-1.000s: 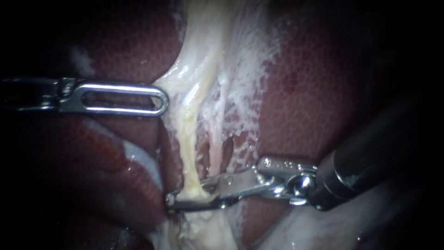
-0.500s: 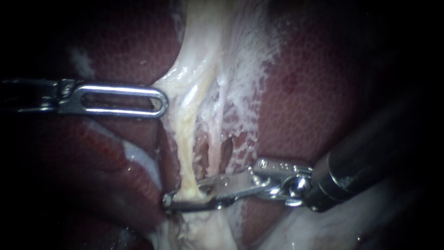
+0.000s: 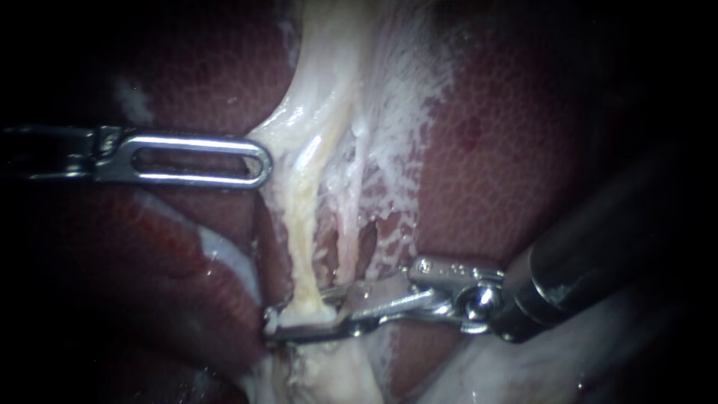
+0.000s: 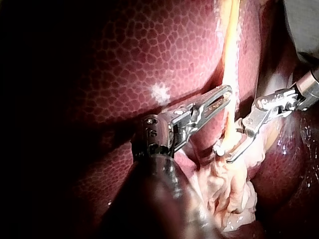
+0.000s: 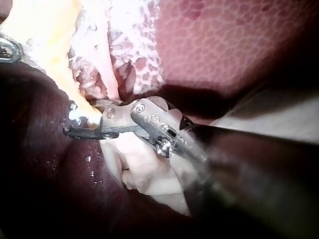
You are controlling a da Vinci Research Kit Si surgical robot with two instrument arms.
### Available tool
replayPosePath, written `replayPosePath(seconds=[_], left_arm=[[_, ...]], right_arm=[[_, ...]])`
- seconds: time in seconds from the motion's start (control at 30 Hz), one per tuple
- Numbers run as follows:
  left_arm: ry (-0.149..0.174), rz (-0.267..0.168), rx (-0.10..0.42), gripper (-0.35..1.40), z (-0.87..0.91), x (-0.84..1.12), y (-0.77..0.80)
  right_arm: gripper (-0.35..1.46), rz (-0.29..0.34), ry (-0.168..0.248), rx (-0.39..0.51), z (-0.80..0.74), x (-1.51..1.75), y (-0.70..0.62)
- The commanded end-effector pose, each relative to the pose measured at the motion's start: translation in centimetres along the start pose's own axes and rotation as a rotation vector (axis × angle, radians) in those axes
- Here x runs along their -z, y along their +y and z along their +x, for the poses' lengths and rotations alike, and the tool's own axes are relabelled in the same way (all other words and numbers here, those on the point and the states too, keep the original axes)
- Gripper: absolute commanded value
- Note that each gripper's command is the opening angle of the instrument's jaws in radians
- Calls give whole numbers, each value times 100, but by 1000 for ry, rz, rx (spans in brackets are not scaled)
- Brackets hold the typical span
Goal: Going back first clip left tube
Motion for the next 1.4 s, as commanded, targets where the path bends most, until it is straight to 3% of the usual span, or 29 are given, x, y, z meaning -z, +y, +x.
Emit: replayPosePath(seconds=[0.03,0.23,0.53,0.73,1.4], left_arm=[[0,0,0,-35,0,0,0],[0,0,0,-35,0,0,0],[0,0,0,-35,0,1,0],[0,0,0,-35,0,1,-1],[0,0,0,-35,0,1,0]], right_arm=[[36,-1,1,-7,0,-1,0],[49,-1,-1,39,3,-4,1],[55,6,5,147,9,1,2],[60,-37,22,242,18,13,6],[60,-48,30,292,26,66,-1]])
